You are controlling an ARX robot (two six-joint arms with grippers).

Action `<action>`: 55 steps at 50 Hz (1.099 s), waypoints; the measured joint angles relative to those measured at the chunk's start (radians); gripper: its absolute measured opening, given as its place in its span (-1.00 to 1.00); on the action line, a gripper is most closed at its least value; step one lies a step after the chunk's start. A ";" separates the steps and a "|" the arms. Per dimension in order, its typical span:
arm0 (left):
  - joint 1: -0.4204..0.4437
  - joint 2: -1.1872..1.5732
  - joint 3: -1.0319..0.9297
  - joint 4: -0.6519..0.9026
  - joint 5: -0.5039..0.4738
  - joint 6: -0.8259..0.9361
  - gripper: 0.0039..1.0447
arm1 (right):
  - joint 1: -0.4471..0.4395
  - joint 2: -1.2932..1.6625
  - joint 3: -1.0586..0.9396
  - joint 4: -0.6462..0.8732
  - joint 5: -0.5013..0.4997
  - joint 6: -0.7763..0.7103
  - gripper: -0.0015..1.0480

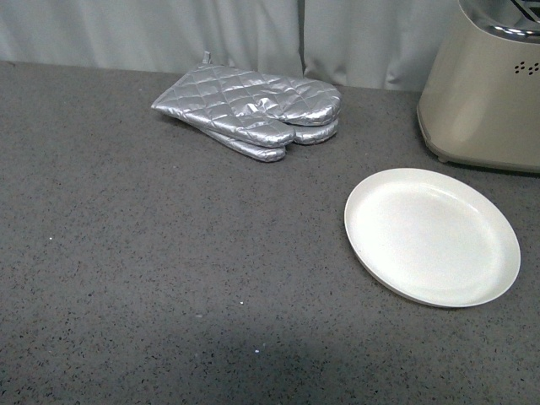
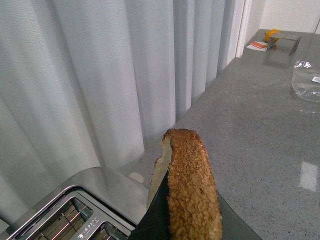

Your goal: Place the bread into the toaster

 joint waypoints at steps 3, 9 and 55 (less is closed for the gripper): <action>0.000 0.000 0.000 0.000 0.000 0.000 0.88 | 0.003 0.006 0.006 0.001 0.006 0.001 -0.95; 0.000 0.000 0.000 0.000 0.000 0.000 0.88 | 0.010 0.016 0.016 -0.006 0.010 0.010 -0.95; 0.000 0.000 0.000 0.000 0.000 0.000 0.88 | 0.056 0.078 0.100 -0.060 0.029 0.061 -0.95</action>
